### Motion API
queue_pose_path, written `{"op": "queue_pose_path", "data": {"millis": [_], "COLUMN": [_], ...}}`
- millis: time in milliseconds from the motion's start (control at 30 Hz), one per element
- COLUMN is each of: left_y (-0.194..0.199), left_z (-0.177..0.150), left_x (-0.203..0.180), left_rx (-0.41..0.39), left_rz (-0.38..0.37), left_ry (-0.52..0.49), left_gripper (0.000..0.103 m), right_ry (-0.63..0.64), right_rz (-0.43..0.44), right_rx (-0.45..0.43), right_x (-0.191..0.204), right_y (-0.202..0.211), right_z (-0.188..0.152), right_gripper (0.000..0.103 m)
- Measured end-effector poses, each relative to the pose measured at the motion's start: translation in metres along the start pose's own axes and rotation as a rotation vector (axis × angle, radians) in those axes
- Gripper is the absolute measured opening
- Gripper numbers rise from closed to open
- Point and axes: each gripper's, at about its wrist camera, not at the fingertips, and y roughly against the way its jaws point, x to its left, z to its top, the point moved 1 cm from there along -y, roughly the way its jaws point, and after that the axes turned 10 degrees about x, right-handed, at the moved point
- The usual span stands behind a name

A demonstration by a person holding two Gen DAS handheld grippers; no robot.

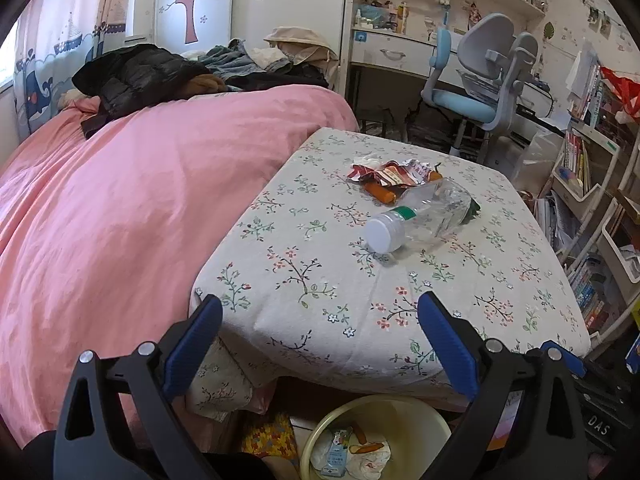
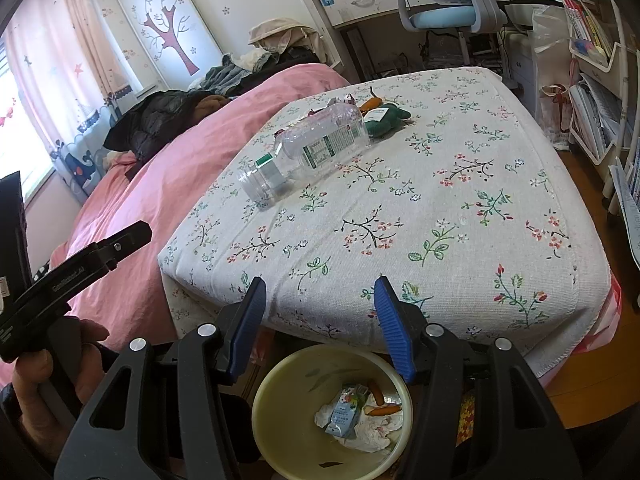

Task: Collect trash

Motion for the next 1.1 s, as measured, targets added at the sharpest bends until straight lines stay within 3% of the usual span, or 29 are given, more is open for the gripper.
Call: {"op": "queue_pose_path", "data": {"millis": [1100], "left_y": [0.0003], "left_z": [-0.0043], "left_x": [-0.0088], "left_rx": [0.008], "left_rz": [-0.013], "left_ry": [-0.037], "left_gripper": [0.094], "right_ry": [-0.001], "right_rz": [-0.001], "right_rx": [0.001], "right_x": [0.0002], "right_y": [0.0001], "right_z": [0.0001], "right_gripper": [0.054]}}
